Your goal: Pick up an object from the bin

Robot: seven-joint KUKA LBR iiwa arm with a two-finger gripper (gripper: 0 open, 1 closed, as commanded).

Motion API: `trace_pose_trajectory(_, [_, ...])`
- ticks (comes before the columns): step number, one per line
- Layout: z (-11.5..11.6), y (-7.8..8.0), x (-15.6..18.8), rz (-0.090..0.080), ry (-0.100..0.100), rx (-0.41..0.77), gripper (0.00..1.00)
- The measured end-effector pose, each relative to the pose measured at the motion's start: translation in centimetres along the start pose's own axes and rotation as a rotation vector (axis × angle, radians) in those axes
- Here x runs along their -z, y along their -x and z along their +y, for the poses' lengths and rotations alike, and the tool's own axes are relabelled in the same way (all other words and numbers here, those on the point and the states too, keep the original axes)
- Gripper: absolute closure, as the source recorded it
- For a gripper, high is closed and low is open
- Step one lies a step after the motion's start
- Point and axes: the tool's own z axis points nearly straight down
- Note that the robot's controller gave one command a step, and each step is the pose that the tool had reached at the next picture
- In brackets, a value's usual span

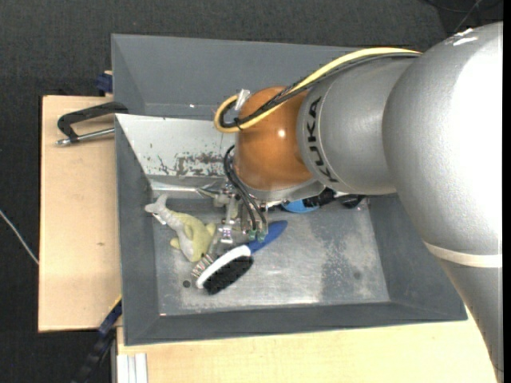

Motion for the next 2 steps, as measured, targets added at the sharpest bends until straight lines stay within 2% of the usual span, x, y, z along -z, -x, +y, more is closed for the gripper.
trace_pose_trajectory(1, [3.06, 1.21, -2.21, 0.017, -0.016, -0.111, 0.0])
trace_pose_trajectory(2, [3.43, 1.25, -1.9, 0.016, -0.009, -0.11, 1.0])
